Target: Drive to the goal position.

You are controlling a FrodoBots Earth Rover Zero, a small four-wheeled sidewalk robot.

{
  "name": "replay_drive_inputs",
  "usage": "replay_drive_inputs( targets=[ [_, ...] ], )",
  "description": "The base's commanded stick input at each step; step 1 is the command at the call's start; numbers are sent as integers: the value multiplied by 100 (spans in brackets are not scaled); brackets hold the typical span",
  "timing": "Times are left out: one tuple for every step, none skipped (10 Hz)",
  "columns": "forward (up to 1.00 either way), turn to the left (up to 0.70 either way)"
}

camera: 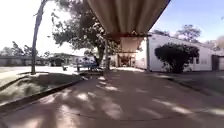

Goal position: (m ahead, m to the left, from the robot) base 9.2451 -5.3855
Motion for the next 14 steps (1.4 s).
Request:
replay_drive_inputs(
  targets=[
    [70,0],
    [70,0],
    [70,-5],
    [70,-21],
    [70,-35],
    [70,-35],
    [70,-35],
    [70,0],
    [70,0],
    [70,0],
    [70,0],
    [70,0],
    [70,0],
    [70,0]
  ],
)
